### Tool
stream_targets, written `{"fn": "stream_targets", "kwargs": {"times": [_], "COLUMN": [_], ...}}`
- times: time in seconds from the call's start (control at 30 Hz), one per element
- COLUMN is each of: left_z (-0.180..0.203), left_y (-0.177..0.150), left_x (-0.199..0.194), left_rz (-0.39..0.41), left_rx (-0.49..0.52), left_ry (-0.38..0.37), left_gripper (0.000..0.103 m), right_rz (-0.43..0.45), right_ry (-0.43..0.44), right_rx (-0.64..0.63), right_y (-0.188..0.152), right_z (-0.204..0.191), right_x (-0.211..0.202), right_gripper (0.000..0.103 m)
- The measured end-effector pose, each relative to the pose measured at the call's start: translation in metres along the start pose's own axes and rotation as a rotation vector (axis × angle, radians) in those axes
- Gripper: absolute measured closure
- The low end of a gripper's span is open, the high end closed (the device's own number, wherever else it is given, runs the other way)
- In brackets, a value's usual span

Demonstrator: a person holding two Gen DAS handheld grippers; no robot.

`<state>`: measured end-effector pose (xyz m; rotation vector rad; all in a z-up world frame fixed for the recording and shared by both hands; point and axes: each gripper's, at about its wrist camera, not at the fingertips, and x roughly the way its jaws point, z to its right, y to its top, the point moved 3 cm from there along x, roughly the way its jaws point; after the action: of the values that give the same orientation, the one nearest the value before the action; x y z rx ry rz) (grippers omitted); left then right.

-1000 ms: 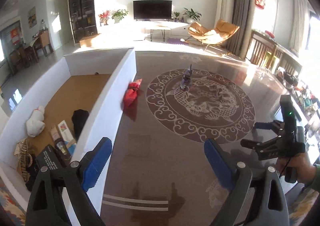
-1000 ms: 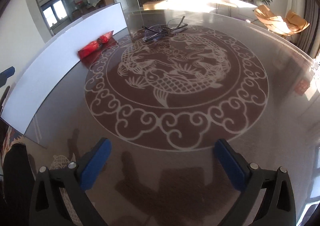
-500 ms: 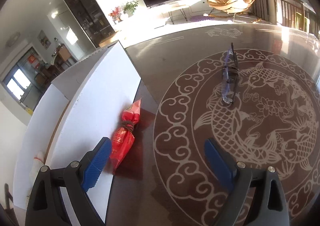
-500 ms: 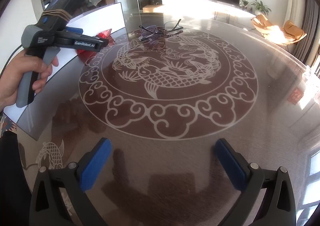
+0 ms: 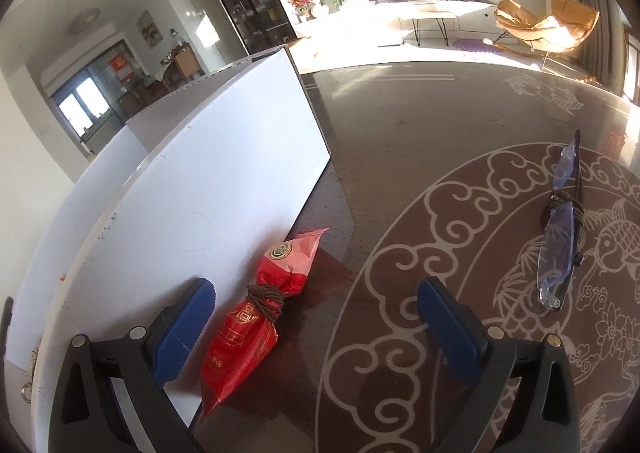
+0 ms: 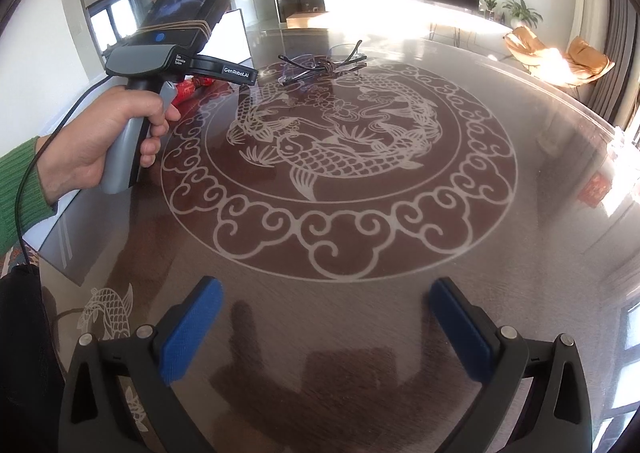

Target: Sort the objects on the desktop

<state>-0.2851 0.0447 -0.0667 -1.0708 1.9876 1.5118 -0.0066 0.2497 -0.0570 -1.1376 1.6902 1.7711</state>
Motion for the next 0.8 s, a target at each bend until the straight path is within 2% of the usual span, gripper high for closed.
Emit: {"fn": "stream_targets", "kwargs": {"times": [0.17,0.27,0.3,0.33,0.37,0.4,0.47,0.5,0.53,0.67,0.8], "left_z": [-0.012,-0.015,-0.018,-0.024,-0.031,-0.033,-0.037,-0.040,-0.042,-0.050,-0.061], "left_y": [0.006,0.006,0.004,0.001,-0.001,-0.003,-0.007,-0.010,-0.015,-0.052,-0.092], "left_x": [0.014,0.017,0.018,0.021,0.019,0.015,0.008,0.005,0.000,-0.028,-0.060], "left_rz": [-0.060,-0.071,-0.083,-0.110,-0.098,-0.076,-0.050,-0.043,-0.041,0.003,0.007], "left_rx": [-0.030,-0.021,-0.044,-0.104,-0.141,-0.128,-0.118,-0.111,-0.108,-0.069,-0.046], "left_ry": [-0.137,-0.185,-0.231,-0.309,-0.316,-0.299,-0.308,-0.314,-0.326,-0.340,-0.362], "left_gripper": [0.000,0.000,0.006,0.016,0.023,0.038,0.059,0.080,0.084,0.084,0.084], "right_rz": [0.002,0.002,0.001,0.001,0.001,0.002,0.002,0.002,0.002,-0.001,-0.013], "right_ry": [0.003,0.002,0.001,0.001,0.002,0.003,0.004,0.004,0.003,-0.006,-0.037], "right_rx": [0.002,0.002,0.001,0.001,0.002,0.002,0.003,0.003,0.003,-0.004,-0.025], "right_y": [-0.001,-0.002,-0.002,-0.001,-0.001,-0.001,-0.001,-0.002,-0.002,-0.002,-0.003], "right_z": [0.000,0.000,0.000,0.000,0.000,0.000,0.000,0.000,-0.001,-0.002,-0.007], "right_x": [0.000,0.001,0.001,0.001,0.001,0.001,0.001,0.001,0.001,0.002,0.004], "right_gripper": [0.000,0.000,0.000,0.000,0.000,0.000,0.000,0.000,0.000,0.000,0.000]}}
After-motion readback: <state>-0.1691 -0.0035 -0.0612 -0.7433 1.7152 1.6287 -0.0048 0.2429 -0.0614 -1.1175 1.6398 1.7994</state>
